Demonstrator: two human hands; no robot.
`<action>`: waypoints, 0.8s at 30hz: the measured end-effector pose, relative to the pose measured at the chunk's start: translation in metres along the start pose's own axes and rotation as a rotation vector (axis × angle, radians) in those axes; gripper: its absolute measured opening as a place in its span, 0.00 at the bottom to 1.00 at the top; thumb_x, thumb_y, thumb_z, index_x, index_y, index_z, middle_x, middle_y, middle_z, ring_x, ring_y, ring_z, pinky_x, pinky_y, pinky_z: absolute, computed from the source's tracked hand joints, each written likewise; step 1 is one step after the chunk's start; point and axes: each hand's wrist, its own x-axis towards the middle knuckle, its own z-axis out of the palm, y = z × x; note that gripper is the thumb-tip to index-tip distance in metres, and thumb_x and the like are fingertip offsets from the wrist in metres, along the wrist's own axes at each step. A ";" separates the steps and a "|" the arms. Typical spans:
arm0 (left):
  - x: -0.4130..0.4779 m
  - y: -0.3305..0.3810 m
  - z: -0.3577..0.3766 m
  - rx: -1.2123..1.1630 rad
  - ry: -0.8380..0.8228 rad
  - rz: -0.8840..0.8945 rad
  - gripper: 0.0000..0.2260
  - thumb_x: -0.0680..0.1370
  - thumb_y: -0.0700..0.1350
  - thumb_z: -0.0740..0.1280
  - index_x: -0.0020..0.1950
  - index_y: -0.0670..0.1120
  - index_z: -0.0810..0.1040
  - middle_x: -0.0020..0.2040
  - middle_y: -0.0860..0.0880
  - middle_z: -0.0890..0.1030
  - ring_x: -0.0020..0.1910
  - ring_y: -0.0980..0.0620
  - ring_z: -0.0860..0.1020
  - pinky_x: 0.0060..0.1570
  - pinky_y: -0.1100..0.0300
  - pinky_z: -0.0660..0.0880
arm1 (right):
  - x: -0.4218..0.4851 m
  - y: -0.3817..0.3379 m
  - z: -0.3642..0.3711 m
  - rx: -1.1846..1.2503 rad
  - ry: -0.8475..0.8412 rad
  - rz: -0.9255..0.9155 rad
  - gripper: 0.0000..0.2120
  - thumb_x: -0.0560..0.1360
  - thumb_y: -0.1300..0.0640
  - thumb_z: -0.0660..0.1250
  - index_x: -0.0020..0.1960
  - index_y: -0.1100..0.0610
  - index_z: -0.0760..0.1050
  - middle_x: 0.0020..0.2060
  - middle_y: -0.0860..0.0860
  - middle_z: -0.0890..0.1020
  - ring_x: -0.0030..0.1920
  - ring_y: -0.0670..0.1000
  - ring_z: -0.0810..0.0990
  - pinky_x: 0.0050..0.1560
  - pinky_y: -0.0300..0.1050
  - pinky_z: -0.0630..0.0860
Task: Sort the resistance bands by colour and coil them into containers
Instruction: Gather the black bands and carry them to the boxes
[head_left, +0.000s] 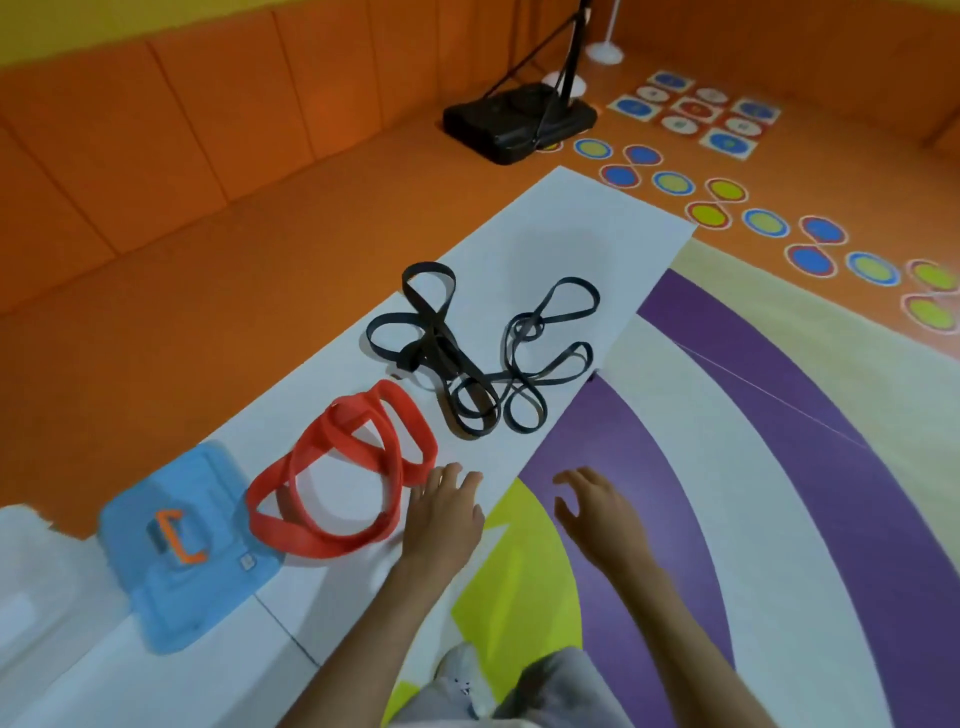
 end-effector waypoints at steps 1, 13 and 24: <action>0.016 0.002 -0.003 -0.018 -0.019 -0.012 0.22 0.84 0.48 0.61 0.80 0.53 0.68 0.79 0.50 0.67 0.78 0.47 0.64 0.75 0.51 0.64 | 0.017 0.006 -0.002 -0.007 -0.021 -0.010 0.16 0.84 0.52 0.67 0.71 0.53 0.77 0.67 0.52 0.79 0.64 0.58 0.80 0.57 0.54 0.78; 0.215 0.042 0.018 -0.153 -0.173 -0.429 0.37 0.79 0.62 0.69 0.84 0.59 0.57 0.87 0.48 0.45 0.84 0.38 0.54 0.76 0.36 0.64 | 0.241 0.098 -0.010 -0.194 -0.374 -0.181 0.35 0.81 0.49 0.71 0.83 0.46 0.59 0.80 0.53 0.63 0.78 0.59 0.64 0.71 0.58 0.73; 0.303 0.053 0.041 -0.144 -0.367 -0.714 0.45 0.77 0.58 0.75 0.85 0.63 0.48 0.86 0.48 0.36 0.84 0.34 0.43 0.74 0.23 0.60 | 0.391 0.135 -0.013 -0.416 -0.464 -0.417 0.60 0.73 0.43 0.79 0.85 0.42 0.37 0.84 0.55 0.33 0.84 0.63 0.34 0.78 0.76 0.45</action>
